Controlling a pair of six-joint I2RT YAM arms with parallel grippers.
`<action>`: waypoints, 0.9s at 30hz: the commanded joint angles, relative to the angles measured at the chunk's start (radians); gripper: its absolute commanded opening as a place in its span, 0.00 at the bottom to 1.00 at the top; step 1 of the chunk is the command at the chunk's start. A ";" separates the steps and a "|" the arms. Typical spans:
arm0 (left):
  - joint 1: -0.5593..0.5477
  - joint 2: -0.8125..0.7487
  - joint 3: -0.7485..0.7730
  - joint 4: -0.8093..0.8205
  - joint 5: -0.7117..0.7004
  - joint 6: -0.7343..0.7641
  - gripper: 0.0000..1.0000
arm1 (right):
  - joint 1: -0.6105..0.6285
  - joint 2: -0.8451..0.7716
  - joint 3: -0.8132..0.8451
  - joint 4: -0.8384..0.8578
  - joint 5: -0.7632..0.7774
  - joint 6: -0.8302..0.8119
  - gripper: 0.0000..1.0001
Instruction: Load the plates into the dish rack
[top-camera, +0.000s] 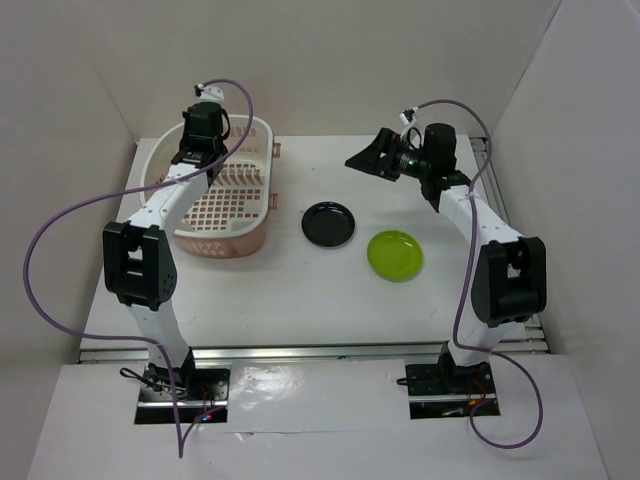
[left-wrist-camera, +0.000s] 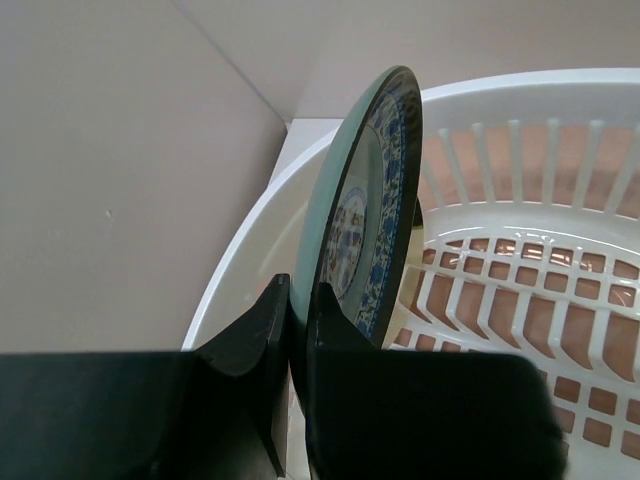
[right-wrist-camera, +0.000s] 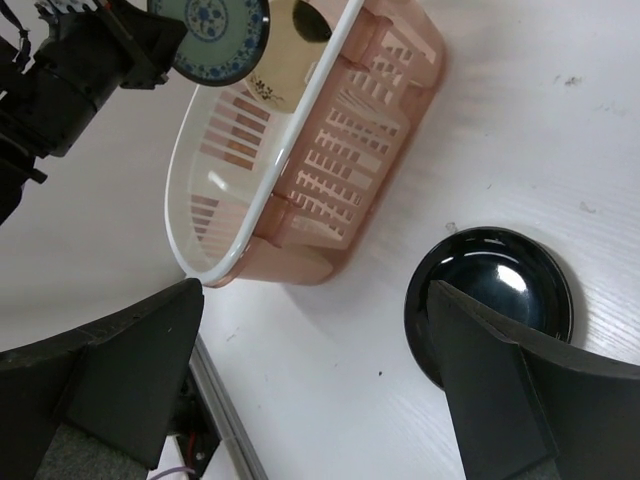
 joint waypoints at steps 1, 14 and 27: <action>0.012 0.021 -0.001 0.101 -0.014 -0.020 0.00 | 0.005 0.021 0.002 0.084 -0.046 0.039 1.00; 0.051 0.110 0.031 0.021 0.057 -0.115 0.00 | 0.005 0.021 0.002 0.093 -0.064 0.039 1.00; 0.051 0.162 0.018 0.012 0.069 -0.137 0.00 | 0.005 0.049 0.012 0.113 -0.083 0.058 1.00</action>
